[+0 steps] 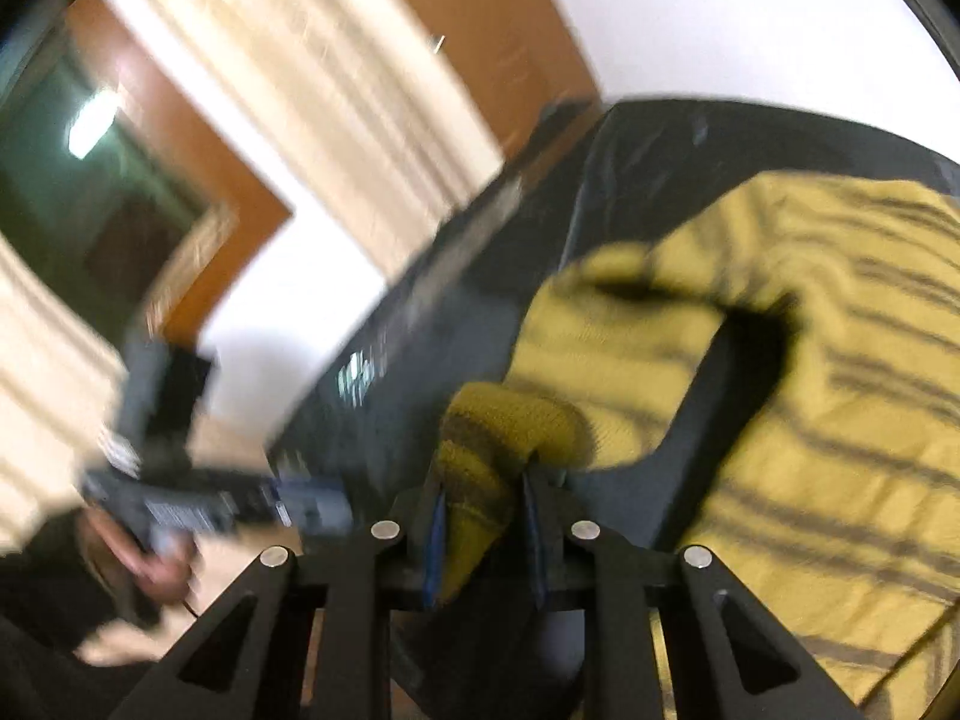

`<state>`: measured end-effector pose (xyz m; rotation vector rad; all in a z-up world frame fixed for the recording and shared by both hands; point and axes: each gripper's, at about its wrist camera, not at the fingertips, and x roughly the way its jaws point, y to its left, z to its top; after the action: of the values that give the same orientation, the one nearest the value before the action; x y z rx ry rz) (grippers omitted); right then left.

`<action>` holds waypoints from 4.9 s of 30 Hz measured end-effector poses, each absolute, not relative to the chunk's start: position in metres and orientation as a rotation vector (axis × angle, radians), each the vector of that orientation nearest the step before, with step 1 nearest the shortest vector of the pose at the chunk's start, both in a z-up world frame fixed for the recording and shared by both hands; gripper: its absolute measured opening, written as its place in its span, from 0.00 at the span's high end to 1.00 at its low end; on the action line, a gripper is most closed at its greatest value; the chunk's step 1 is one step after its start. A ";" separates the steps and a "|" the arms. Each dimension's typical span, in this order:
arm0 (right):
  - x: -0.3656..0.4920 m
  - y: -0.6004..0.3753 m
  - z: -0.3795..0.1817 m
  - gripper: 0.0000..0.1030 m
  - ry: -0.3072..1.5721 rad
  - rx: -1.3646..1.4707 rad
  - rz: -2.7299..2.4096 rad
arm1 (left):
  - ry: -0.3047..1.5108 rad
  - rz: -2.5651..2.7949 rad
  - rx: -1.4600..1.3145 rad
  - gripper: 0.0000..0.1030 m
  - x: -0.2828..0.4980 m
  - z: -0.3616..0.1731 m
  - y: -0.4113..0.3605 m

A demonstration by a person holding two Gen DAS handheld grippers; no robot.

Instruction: Fold clothes

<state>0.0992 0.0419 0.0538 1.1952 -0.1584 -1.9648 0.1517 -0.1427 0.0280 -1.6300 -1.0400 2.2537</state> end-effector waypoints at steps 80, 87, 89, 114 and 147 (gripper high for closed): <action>0.121 0.043 0.055 0.26 0.561 1.098 -2.170 | -0.730 2.458 -1.589 0.27 0.142 0.016 -0.114; 0.125 0.054 0.046 0.26 0.551 1.128 -2.175 | -0.507 2.422 -1.652 0.39 0.135 0.017 -0.087; 0.122 0.061 0.043 0.26 0.533 1.152 -2.192 | -0.413 2.409 -1.684 0.43 0.135 0.017 -0.076; 0.122 0.109 0.039 0.26 0.379 1.197 -2.311 | -0.674 2.596 -1.566 0.91 0.140 0.088 -0.135; 0.131 0.237 0.058 0.26 0.187 1.241 -2.451 | -0.877 2.580 -0.913 0.92 0.059 0.251 -0.013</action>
<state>0.1307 0.2368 0.0575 1.2410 0.1871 -2.4509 0.0587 -0.0134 0.2511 -0.9126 -0.8770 2.5805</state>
